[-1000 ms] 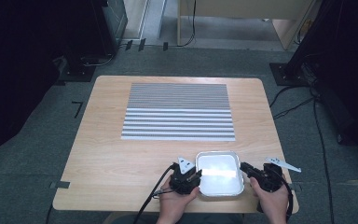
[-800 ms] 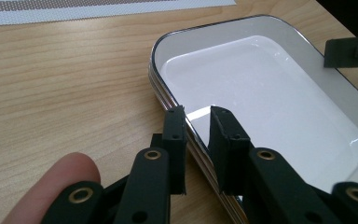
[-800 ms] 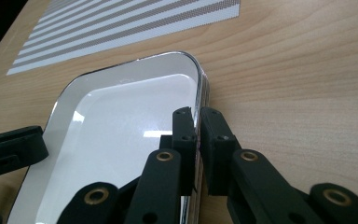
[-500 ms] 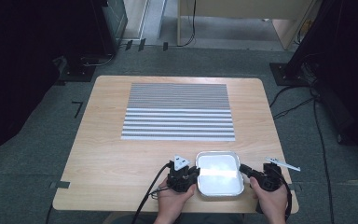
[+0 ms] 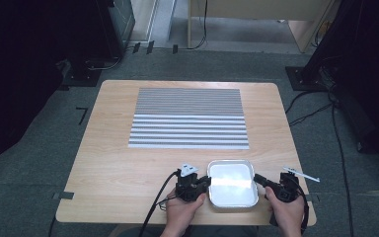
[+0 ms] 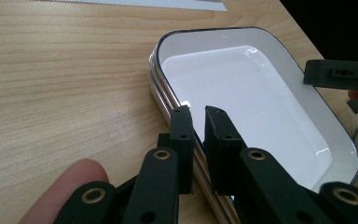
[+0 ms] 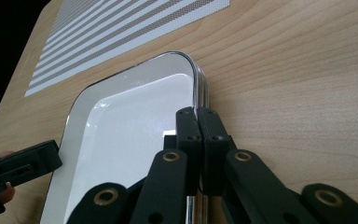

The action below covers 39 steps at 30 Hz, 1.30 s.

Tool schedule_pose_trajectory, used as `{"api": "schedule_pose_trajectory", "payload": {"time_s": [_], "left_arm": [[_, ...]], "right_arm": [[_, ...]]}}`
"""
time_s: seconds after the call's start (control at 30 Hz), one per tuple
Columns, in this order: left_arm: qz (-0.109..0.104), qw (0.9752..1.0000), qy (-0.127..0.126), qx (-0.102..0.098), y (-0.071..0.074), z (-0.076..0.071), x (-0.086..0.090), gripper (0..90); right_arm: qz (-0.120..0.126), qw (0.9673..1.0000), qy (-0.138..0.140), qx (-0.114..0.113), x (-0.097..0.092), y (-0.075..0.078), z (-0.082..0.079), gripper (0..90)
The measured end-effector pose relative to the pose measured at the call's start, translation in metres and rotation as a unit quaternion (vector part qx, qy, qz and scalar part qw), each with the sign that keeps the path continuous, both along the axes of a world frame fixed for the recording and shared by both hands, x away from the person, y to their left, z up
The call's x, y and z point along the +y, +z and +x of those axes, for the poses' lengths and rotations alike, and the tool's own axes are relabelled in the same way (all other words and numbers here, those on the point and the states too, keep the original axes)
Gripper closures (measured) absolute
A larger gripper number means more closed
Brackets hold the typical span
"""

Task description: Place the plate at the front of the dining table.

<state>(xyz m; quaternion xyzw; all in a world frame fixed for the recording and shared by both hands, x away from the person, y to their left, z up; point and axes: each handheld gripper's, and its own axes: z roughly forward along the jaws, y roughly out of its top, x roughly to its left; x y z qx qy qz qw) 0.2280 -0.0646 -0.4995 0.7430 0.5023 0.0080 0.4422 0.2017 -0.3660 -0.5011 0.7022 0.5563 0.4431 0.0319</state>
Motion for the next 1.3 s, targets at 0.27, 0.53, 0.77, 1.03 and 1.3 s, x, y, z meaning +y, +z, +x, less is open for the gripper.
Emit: {"api": "schedule_pose_trajectory", "payload": {"time_s": [0.27, 0.53, 0.77, 1.03, 1.3], "left_arm": [[-0.003, 1.0, 0.002, -0.001, 0.002, 0.0, 0.001, 84.5], [-0.011, 0.9999, -0.001, 0.0, 0.003, 0.001, 0.0, 83.5], [-0.013, 0.9999, -0.001, 0.006, 0.001, 0.003, -0.001, 80.4], [-0.016, 0.9998, -0.005, 0.005, 0.001, 0.003, -0.002, 80.6], [-0.009, 0.9999, -0.003, 0.007, 0.0, 0.004, -0.001, 79.8]], "right_arm": [[0.001, 1.0, -0.007, -0.001, 0.001, 0.001, -0.001, 90.0], [0.033, 0.9992, -0.021, -0.012, -0.004, 0.003, -0.002, 90.0], [0.039, 0.999, -0.019, -0.008, -0.007, 0.0, -0.001, 90.0], [0.048, 0.9985, -0.019, -0.018, -0.009, 0.003, -0.003, 90.0], [0.024, 0.9997, -0.003, -0.004, -0.007, -0.001, 0.0, 89.3]]}}
